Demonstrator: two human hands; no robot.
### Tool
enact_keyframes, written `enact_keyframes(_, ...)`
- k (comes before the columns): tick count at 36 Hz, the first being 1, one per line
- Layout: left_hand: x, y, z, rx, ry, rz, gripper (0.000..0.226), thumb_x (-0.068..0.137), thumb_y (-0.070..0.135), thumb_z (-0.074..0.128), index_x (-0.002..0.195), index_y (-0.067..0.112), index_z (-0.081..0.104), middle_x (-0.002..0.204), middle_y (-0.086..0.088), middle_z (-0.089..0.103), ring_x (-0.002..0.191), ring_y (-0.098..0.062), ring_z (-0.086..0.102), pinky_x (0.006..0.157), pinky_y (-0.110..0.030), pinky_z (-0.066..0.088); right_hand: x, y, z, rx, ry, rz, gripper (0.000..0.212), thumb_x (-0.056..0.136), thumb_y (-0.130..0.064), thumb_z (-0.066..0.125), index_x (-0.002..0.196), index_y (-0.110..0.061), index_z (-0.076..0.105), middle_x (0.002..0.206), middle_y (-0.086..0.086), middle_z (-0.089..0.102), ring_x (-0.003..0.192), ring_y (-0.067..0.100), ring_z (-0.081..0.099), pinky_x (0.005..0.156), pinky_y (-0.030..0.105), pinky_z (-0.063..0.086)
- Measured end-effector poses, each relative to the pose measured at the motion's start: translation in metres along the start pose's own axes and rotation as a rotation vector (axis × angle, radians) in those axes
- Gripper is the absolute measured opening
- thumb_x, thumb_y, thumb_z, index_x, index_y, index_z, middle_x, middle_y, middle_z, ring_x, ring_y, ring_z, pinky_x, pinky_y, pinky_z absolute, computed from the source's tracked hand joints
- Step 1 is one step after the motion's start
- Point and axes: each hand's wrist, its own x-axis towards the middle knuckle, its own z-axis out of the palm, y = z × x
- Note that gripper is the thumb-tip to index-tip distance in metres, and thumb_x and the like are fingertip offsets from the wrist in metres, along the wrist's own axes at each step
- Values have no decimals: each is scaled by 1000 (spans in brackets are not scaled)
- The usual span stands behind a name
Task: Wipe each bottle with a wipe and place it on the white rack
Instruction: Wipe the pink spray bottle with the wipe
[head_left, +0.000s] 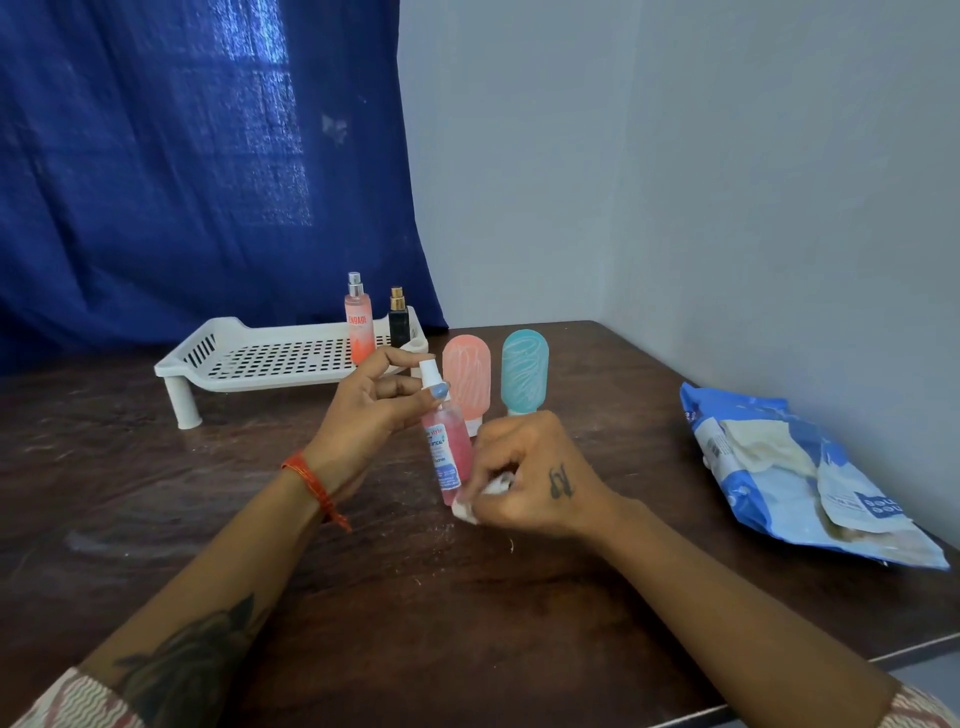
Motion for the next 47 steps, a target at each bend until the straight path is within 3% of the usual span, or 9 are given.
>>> enact_keyframes(4,-1,2,1,-27,-5,10,24,80,-1,65,90,19,59,74,2,72,76,-11,69,73,-29,50,9,7,2,13,436,6,18,77,-24,70,85,-9,75,81,-1,71,75,5,63,65,16,51)
enact_keyframes(6,-1,3,2,-26,-6,7,24,81,-2,65,90,19,59,74,1,73,78,-12,68,75,-30,51,12,9,5,-30,520,-6,19,78,-19,72,93,-8,74,89,1,72,84,6,64,72,20,53)
enact_keyframes(14,-1,3,0,-38,3,-2,25,79,-4,65,92,16,58,87,-15,68,79,-17,67,80,-35,52,8,9,11,-101,341,-102,19,74,-13,73,94,-12,75,92,2,68,87,6,59,72,16,50)
enact_keyframes(21,-1,3,1,-19,13,-6,24,80,-1,64,93,17,57,90,-14,69,86,-20,66,82,-35,51,-1,3,6,-95,26,-97,13,69,-12,77,81,-18,77,85,-4,65,81,2,56,70,13,46)
enact_keyframes(27,0,1,-1,-34,27,-13,25,82,-2,64,95,18,58,87,-8,70,83,-16,67,78,-32,51,-2,3,0,-79,-131,-23,12,65,-6,72,71,-15,77,77,-3,67,74,7,59,67,22,51)
enact_keyframes(31,0,2,-3,-62,20,-9,25,81,-1,65,92,21,59,81,-1,74,82,-12,69,76,-28,51,-1,14,-3,-61,-10,88,9,65,-9,71,69,-14,76,74,-3,69,71,7,61,67,21,53)
enact_keyframes(38,-1,5,-1,-56,-37,10,27,81,0,64,97,22,61,89,1,75,87,-12,71,80,-29,53,10,17,1,-58,505,22,15,76,-7,71,91,-11,73,90,0,71,86,5,63,75,15,52)
enact_keyframes(43,-1,6,-1,-39,-59,28,26,80,2,64,97,22,61,88,3,75,87,-12,71,79,-28,55,10,14,9,-54,421,6,19,79,-14,69,97,-11,73,96,0,71,91,6,62,78,15,53)
enact_keyframes(47,-1,4,-3,-42,-40,26,26,80,1,64,96,20,61,83,6,74,85,-10,69,77,-30,53,5,16,6,-15,282,-3,10,72,-9,73,82,-9,75,82,1,69,77,7,60,66,14,50)
